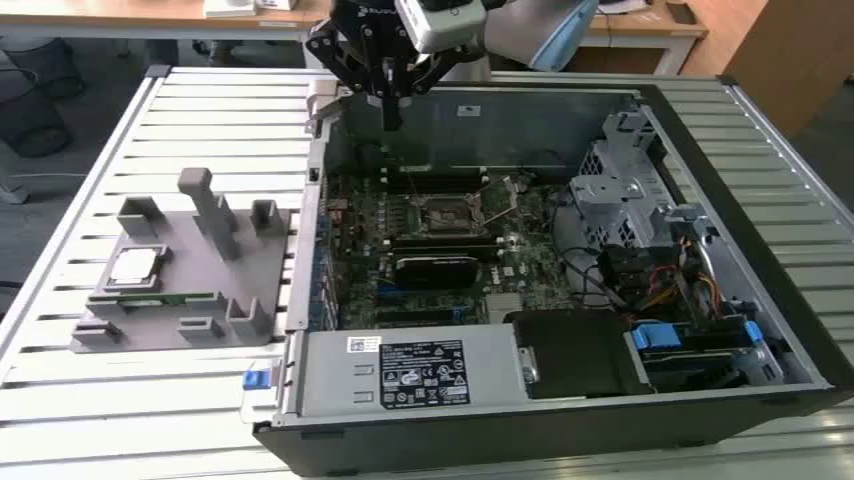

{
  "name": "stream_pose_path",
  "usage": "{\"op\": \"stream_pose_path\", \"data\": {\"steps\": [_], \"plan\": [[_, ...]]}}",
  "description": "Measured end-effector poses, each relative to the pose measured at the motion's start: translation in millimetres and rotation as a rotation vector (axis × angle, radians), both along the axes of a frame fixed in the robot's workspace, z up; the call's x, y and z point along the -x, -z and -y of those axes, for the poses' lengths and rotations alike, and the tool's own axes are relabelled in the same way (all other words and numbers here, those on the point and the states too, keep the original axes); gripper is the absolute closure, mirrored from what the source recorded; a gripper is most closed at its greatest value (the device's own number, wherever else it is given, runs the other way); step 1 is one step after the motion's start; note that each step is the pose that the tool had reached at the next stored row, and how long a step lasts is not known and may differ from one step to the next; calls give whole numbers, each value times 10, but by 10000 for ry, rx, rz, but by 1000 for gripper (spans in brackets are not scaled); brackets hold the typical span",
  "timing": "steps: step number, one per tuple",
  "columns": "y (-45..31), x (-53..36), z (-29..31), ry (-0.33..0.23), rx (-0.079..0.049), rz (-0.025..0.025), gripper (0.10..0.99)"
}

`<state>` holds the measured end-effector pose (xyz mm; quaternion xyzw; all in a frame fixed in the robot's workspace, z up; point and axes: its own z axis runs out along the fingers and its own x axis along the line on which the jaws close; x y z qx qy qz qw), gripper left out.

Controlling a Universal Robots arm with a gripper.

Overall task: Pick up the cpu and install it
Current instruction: 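Reach for the cpu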

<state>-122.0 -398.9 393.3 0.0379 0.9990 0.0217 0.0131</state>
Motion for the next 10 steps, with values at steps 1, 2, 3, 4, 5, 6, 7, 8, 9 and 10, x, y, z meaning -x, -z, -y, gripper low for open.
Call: {"op": "stream_pose_path", "data": {"steps": [1,2,3,4,5,6,7,8,9,10], "plan": [[0,0,0,0,0,0,980],[0,0,0,0,0,0,980],[0,0,0,0,0,0,980],[0,0,0,0,0,0,980],[0,0,0,0,0,0,980],[0,1,0,0,0,0,980],[0,4,0,1,1,0,980],[-1,9,0,2,1,0,980],[0,15,0,1,1,0,980],[0,19,0,0,0,0,980]]}}
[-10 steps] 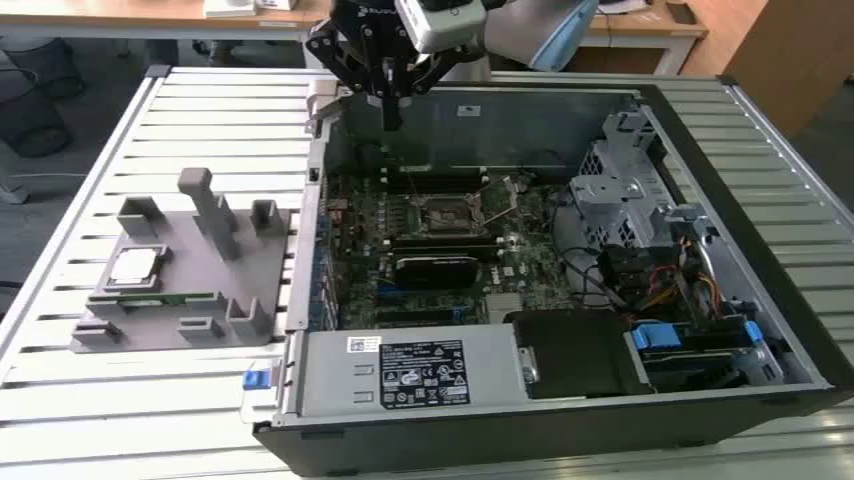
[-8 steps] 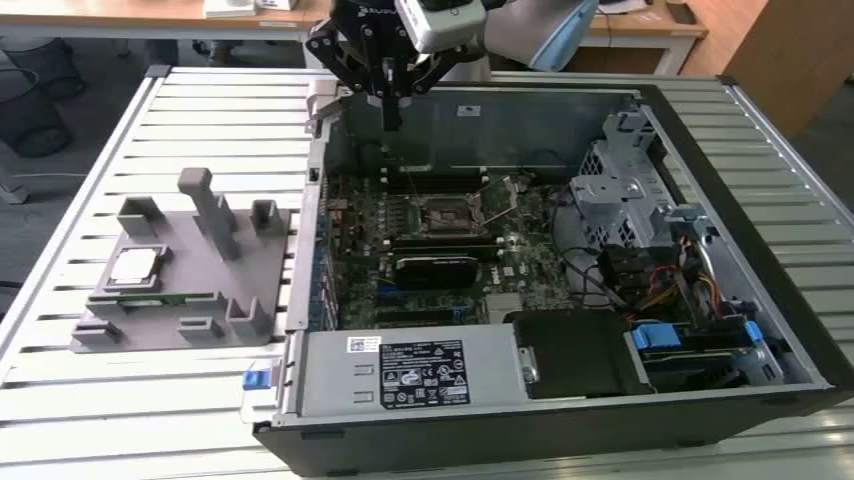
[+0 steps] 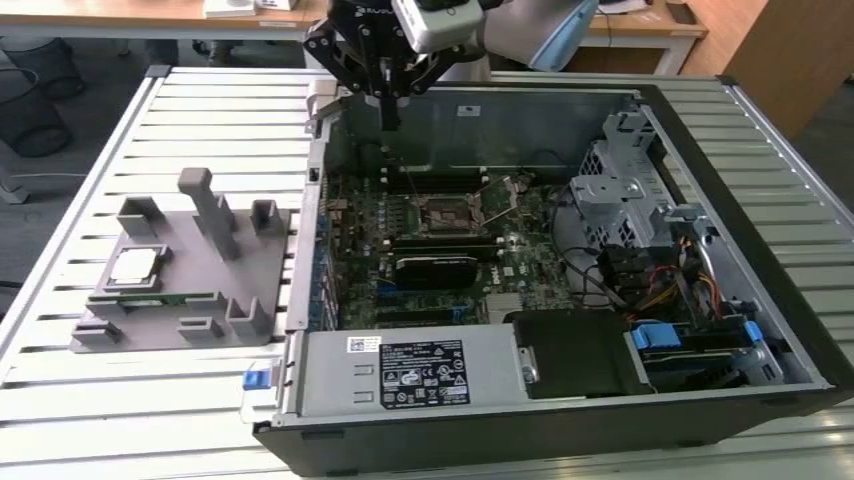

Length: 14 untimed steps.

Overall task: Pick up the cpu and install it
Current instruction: 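Reach for the cpu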

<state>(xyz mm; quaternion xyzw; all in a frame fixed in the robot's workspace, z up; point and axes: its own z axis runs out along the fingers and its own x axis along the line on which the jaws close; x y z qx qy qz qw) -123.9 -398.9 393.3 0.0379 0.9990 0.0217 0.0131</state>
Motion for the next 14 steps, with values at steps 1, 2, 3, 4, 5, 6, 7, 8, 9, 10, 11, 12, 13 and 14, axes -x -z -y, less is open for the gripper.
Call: {"op": "stream_pose_path", "data": {"steps": [1,2,3,4,5,6,7,8,9,10,11,12,13,14], "plan": [[0,4,0,0,0,0,980],[0,10,0,0,0,0,980],[0,17,0,0,0,0,980],[0,23,0,-1,0,0,980],[0,29,0,0,0,0,980],[0,34,0,-1,-1,0,980],[0,39,0,-1,0,0,980],[0,44,0,0,0,0,980],[1,50,0,0,0,0,980],[1,54,0,0,-1,0,980],[1,59,0,0,0,0,980],[1,63,0,0,0,0,980],[1,67,0,0,0,0,980],[1,70,0,-1,0,0,980]]}}
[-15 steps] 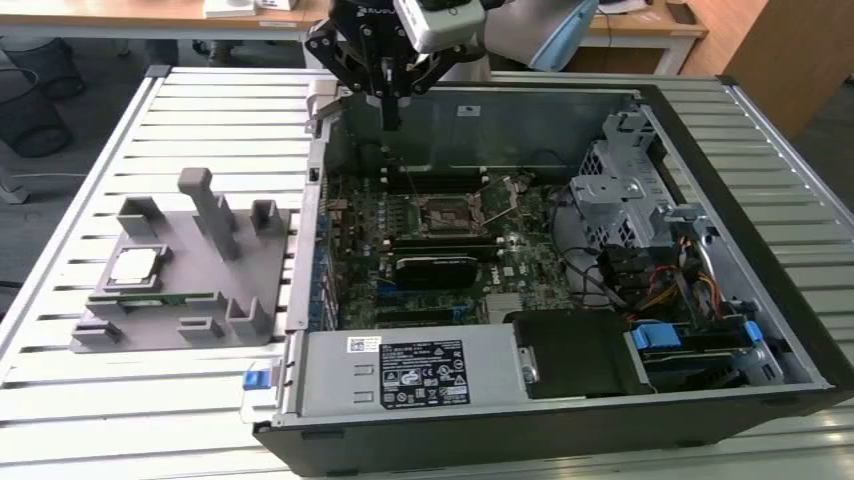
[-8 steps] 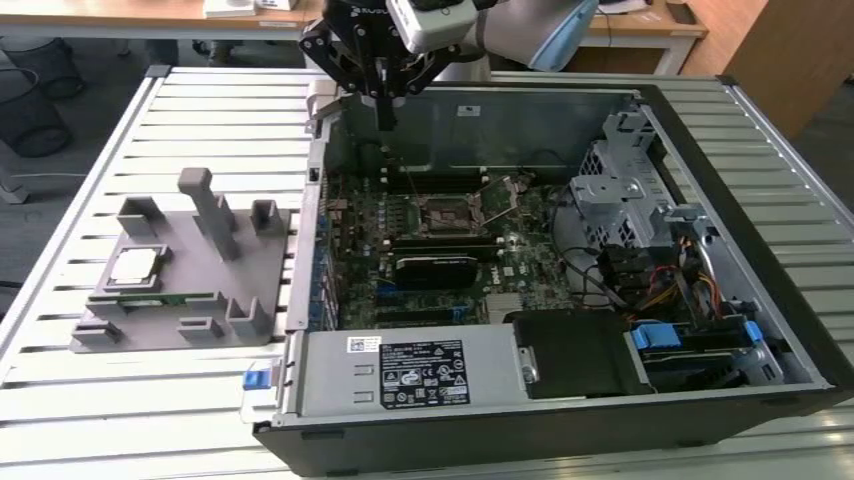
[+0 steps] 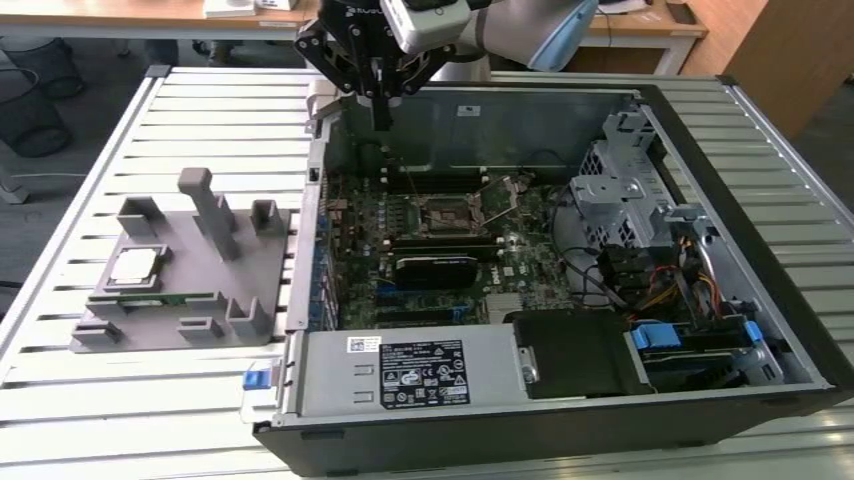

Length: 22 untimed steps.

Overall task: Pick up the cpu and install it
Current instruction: 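Reach for the cpu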

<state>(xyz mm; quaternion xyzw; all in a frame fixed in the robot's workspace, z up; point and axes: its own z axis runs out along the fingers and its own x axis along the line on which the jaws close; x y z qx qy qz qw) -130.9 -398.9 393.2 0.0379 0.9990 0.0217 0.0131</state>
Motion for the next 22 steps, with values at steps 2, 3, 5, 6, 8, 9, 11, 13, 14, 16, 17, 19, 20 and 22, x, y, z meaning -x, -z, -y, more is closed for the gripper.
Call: {"op": "stream_pose_path", "data": {"steps": [2,3,5,6,8,9,11,13,14,16,17,19,20,22], "plan": [[0,6,0,0,0,0,980],[1,8,0,0,-1,0,980],[0,14,0,0,0,0,980],[1,17,0,0,0,0,980],[1,23,0,0,0,0,980],[1,26,0,0,0,0,980],[2,32,0,1,-1,0,980],[2,39,0,1,0,0,980],[2,42,0,2,0,0,980],[3,49,0,0,-1,0,980],[3,53,0,0,0,0,980],[3,61,0,0,0,0,980],[3,65,0,0,0,0,980],[3,72,0,0,-1,0,980]]}}
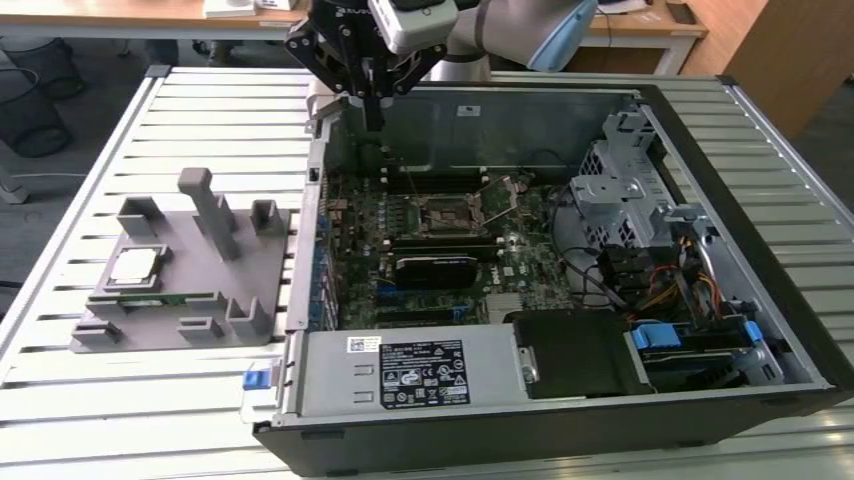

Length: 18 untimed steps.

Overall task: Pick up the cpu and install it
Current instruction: 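Reach for the cpu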

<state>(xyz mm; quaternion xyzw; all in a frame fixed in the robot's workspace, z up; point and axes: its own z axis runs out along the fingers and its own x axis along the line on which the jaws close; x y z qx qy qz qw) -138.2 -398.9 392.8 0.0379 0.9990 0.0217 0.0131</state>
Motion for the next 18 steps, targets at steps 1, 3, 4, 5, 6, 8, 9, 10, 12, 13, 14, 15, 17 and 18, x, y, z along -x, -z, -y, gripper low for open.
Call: {"op": "stream_pose_path", "data": {"steps": [1,3,4,5,6,8,9,10,12,13,14,15,17,18], "plan": [[0,4,0,0,0,0,980],[0,11,0,0,0,0,980],[1,15,0,0,0,0,980],[1,19,0,0,0,0,980],[1,22,0,0,0,0,980],[2,30,0,0,0,0,980],[2,39,0,0,0,0,980],[2,43,0,0,0,0,980],[3,50,0,0,0,0,980],[3,54,0,0,0,0,980],[4,58,0,0,0,0,980],[4,62,0,0,0,0,980],[4,70,0,0,0,0,980],[5,74,0,-1,0,0,980]]}}
